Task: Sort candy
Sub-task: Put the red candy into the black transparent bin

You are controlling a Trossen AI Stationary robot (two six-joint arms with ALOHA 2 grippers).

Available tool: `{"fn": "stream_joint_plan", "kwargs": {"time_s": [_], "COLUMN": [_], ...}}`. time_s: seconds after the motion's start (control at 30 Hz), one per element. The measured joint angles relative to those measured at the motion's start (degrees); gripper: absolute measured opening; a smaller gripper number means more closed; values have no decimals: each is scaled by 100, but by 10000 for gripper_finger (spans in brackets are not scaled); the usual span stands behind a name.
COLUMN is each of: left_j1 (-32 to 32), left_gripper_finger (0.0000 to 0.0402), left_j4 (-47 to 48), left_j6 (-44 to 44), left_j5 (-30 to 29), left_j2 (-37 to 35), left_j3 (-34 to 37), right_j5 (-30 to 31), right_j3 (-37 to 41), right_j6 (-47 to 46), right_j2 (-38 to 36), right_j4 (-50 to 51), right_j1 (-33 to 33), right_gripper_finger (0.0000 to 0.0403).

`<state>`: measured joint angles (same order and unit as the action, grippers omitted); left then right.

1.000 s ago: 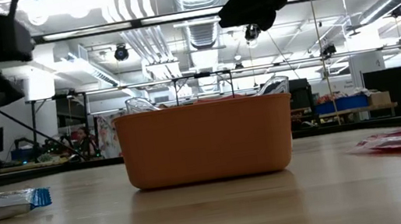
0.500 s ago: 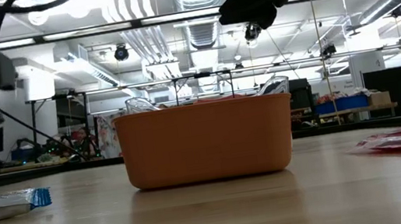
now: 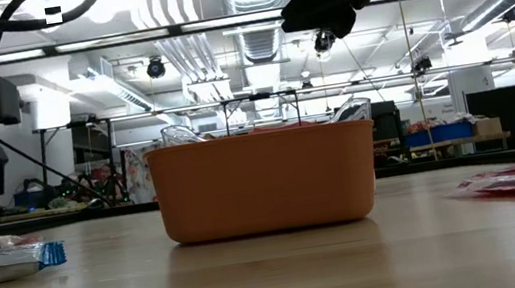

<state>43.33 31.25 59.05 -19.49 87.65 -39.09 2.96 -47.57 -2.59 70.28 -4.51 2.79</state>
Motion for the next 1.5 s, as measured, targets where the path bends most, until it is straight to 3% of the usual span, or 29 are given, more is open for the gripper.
{"fn": "stream_joint_plan", "kwargs": {"time_s": [0.1,0.17,0.37,0.6,0.8,1.0,1.23,1.4,1.5], "left_j1": [-2,-2,-39,-399,-1341,-2953,-5106,-6454,-6950], "left_gripper_finger": [33,12,12,2,1,1,1,1,1], "left_j4": [19,29,313,764,765,341,-1157,-2273,-2717], "left_j6": [-6,-65,-553,-1396,-3098,-5423,-7809,-8369,-8298], "left_j5": [0,3,56,-758,-1377,-1424,-121,1162,1919], "left_j2": [-38,-101,-512,-1548,-2590,-3147,-3014,-2428,-1938], "left_j3": [0,4,-130,-322,-447,-676,-919,-1104,-1283], "right_j5": [0,0,0,0,0,2,5,30,711], "right_j3": [0,0,0,0,0,0,0,0,0], "right_j6": [-42,-50,-47,-42,-42,-42,-121,-192,-377], "right_j2": [0,0,0,0,0,0,0,0,0], "right_j4": [0,0,2,2,1,0,-2,-14,-156], "right_j1": [0,0,0,0,0,-2,-2,-2,0], "right_gripper_finger": [134,134,134,134,134,134,134,134,134]}}
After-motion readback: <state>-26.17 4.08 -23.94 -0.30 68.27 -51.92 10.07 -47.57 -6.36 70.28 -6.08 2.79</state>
